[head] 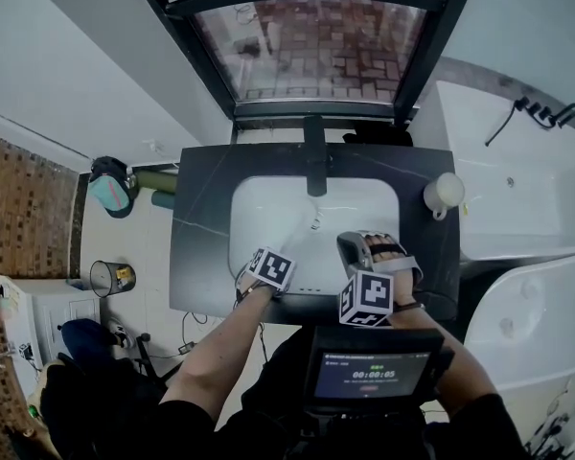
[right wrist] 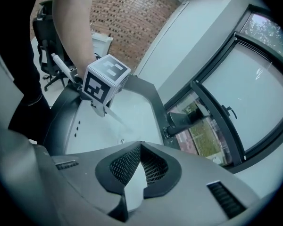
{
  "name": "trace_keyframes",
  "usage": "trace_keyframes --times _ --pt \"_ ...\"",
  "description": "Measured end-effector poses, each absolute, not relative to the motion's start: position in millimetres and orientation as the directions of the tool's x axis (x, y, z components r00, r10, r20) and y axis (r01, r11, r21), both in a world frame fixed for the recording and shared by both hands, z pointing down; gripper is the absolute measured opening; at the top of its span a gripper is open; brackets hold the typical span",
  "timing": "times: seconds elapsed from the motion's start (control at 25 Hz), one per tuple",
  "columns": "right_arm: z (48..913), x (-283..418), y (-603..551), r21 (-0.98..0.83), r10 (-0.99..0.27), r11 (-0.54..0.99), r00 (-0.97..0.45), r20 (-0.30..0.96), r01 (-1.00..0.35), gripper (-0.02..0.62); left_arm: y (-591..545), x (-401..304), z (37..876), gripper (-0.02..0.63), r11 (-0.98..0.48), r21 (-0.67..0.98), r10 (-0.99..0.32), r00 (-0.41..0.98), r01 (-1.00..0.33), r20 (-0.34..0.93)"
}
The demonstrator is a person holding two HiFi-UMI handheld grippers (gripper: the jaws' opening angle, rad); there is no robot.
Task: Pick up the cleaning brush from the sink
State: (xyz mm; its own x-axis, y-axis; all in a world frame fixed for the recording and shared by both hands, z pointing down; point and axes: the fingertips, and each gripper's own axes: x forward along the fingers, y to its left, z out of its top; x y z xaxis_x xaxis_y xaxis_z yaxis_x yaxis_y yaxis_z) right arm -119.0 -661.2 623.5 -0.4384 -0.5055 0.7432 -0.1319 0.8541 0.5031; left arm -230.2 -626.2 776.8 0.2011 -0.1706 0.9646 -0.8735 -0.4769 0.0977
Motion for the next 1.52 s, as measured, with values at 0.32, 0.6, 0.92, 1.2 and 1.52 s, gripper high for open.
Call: trace_keyframes --times 0.32,0.6,0.92,1.2,1.52 --pt "641.9 -119.4 -650.1 0.409 -0.459 0.888 -0.422 0.782 -0.21 -0.014 -624.9 -227.5 778.7 0.05 -0.455 0.105 -0.172 0.203 -0.884 0.964" --pt "631.5 -114.6 -643.7 0.427 -0.48 0.877 -0.427 0.766 -0.219 -0.014 -603.0 -254.0 772.7 0.044 -0.362 0.09 -0.138 0.149 -0.928 0.979" --pt "605.1 -103.8 -632.0 0.449 -0.521 0.854 -0.45 0.725 -0.264 -0.014 -581.7 -234.1 710.0 0.044 -0.337 0.248 -0.26 0.343 -0.908 0.903" --pt "570.8 -84.4 -618.0 0.417 -0.568 0.822 -0.517 0.64 -0.388 -0.014 -538.7 -230.8 635.8 0.044 -0.278 0.227 -0.422 0.331 -0.933 0.844" --pt "501.4 -108.8 -554.4 0.321 -0.673 0.729 -0.544 0.502 -0.605 -0.014 -475.9 -257.1 527.5 0.046 -0.318 0.277 -0.711 0.422 -0.907 0.563"
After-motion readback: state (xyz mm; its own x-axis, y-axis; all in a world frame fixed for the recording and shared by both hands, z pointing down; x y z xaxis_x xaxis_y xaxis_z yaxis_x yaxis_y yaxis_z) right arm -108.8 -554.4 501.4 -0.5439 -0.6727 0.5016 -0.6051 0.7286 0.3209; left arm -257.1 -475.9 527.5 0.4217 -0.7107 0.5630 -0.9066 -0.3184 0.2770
